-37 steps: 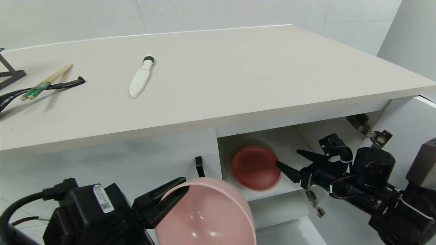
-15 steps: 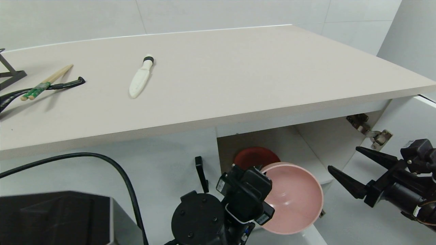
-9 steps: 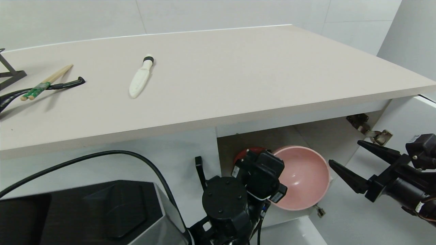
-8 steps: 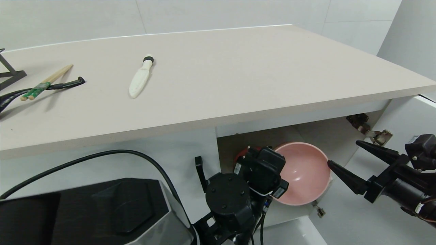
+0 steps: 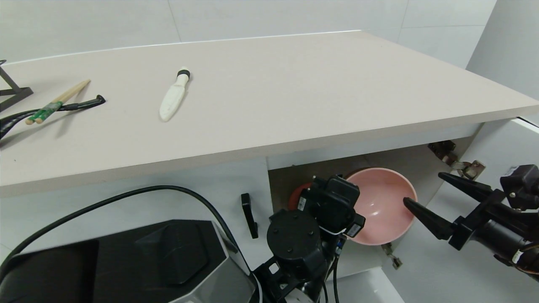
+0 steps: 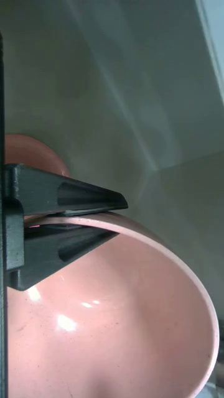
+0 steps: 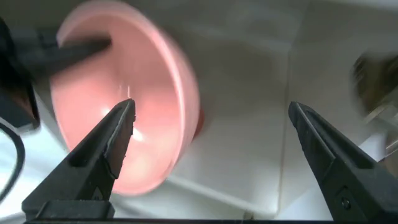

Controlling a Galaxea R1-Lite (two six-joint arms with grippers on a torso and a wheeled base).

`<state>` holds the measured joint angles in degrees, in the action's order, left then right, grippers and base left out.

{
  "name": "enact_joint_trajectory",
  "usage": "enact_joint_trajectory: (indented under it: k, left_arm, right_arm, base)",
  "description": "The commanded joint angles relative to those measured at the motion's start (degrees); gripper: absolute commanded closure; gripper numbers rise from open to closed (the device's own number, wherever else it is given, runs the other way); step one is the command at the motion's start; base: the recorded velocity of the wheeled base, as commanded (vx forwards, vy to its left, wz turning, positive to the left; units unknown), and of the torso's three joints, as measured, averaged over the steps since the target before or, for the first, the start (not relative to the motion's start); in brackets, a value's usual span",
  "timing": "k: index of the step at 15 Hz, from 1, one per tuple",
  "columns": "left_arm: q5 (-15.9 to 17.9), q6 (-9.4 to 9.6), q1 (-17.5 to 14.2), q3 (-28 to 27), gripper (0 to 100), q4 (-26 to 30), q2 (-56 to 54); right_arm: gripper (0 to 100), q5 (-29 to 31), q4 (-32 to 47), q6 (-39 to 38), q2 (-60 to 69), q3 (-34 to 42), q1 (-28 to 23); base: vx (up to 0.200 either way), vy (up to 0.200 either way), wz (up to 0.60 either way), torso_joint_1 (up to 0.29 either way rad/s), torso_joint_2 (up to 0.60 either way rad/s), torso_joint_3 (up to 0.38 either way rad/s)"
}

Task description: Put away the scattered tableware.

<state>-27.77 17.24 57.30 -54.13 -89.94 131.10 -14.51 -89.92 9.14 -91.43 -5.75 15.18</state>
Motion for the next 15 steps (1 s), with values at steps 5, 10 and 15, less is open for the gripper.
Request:
enact_joint_trajectory:
  k: [5, 10, 15]
  left_arm:
    - [0.0, -0.8, 0.9, -1.7, 100, -0.1, -0.2]
    - [0.0, -0.89, 1.8, -2.0, 100, -0.1, -0.1]
    - [0.0, -0.89, 4.3, -1.5, 0, -0.1, -0.8]
  right_arm:
    - [100, 0.1, -0.1, -0.3, -3.7, 0.7, -0.2]
    - [100, 0.0, -0.1, -0.4, -3.0, 0.6, 2.0]
    - [100, 0.1, -0.1, -0.5, -2.0, 0.4, 2.9]
  base:
    - [0.0, 0.0, 0.0, 0.0, 0.0, 0.0]
    - [0.0, 0.0, 0.0, 0.0, 0.0, 0.0]
    - [0.0, 0.0, 0.0, 0.0, 0.0, 0.0]
